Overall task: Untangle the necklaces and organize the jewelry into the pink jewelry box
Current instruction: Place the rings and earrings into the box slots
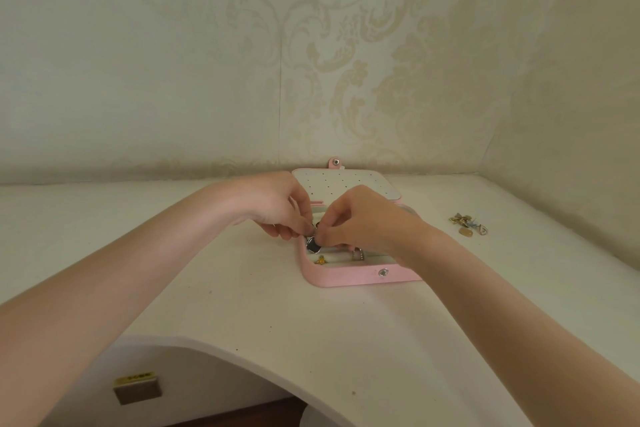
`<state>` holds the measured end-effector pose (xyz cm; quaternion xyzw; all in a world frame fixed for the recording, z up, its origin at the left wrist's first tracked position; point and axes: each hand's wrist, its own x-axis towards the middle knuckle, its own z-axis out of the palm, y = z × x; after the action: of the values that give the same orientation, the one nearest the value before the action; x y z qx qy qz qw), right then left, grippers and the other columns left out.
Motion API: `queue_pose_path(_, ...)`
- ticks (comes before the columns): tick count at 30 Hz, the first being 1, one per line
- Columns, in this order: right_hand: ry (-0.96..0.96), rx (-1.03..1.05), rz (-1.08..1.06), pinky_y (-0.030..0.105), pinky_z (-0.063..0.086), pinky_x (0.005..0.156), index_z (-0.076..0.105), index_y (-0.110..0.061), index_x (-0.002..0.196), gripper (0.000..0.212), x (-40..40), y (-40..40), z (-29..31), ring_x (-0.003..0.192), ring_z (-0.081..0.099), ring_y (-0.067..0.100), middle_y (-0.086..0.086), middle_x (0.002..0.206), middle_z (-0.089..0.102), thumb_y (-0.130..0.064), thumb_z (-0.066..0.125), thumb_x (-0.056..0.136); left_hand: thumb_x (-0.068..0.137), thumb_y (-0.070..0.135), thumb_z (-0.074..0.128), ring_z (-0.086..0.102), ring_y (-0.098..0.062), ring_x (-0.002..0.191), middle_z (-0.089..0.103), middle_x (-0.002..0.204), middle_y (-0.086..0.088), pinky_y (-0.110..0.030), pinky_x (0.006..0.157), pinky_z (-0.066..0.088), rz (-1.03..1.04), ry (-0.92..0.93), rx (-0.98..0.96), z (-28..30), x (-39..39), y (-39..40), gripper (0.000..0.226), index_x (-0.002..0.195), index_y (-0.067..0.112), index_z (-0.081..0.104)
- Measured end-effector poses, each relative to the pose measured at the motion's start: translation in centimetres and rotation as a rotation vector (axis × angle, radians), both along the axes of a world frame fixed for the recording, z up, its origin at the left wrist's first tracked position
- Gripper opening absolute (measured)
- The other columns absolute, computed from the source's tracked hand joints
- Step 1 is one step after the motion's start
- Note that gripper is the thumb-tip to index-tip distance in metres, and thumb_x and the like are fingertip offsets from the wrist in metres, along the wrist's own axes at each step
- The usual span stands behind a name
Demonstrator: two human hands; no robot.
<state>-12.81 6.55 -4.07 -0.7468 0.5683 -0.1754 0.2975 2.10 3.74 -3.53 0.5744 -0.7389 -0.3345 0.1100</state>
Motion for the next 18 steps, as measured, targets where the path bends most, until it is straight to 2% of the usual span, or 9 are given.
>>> queue_pose_path(6,0.112,-0.045,0.031,0.006,0.029,0.036,0.071,-0.006,0.08,0.007,0.5,-0.3,0.23,0.052,0.046,0.007,-0.002,0.06,0.055,-0.013,0.068,0.079,0.08,0.015,0.071,0.057,0.0,0.048,0.06,0.056,0.007,-0.015,0.056,0.049,-0.027,-0.029,0.006,0.4,-0.07,-0.13,0.012,0.071,0.018,0.063)
queue_pose_path(9,0.16,-0.109,0.04,0.008,0.031,0.04,0.073,-0.005,0.088,0.014,0.82,-0.51,0.1,0.063,0.05,0.012,0.003,0.074,0.061,-0.014,0.07,0.078,0.08,0.013,0.07,0.055,0.002,0.044,0.058,0.046,0.011,-0.012,0.05,0.045,-0.037,-0.062,-0.012,0.56,-0.29,-0.15,0.014,0.07,0.018,0.062)
queue_pose_path(12,0.134,-0.151,0.035,0.011,0.037,0.049,0.074,-0.007,0.087,0.013,0.86,-0.65,-0.18,0.071,0.056,0.013,0.003,0.075,0.064,-0.012,0.071,0.076,0.081,0.012,0.068,0.053,0.004,0.039,0.056,0.039,0.013,-0.01,0.045,0.042,-0.044,-0.097,-0.033,0.63,-0.53,-0.13,0.011,0.073,0.017,0.062)
queue_pose_path(14,0.096,-0.158,0.046,0.012,0.038,0.049,0.075,-0.007,0.086,0.011,0.75,-0.59,-0.41,0.065,0.055,0.011,0.001,0.068,0.062,-0.009,0.069,0.076,0.081,0.012,0.068,0.052,0.004,0.038,0.055,0.038,0.013,-0.009,0.044,0.042,-0.044,-0.105,-0.042,0.6,-0.58,-0.12,0.011,0.074,0.017,0.061)
queue_pose_path(18,0.072,-0.163,0.051,0.008,0.034,0.04,0.074,-0.004,0.084,0.01,0.6,-0.39,-0.52,0.045,0.047,0.002,-0.004,0.06,0.056,-0.011,0.071,0.077,0.082,0.011,0.067,0.053,0.004,0.039,0.056,0.039,0.012,-0.009,0.045,0.043,-0.039,-0.102,-0.041,0.5,-0.53,-0.16,0.013,0.071,0.017,0.061)
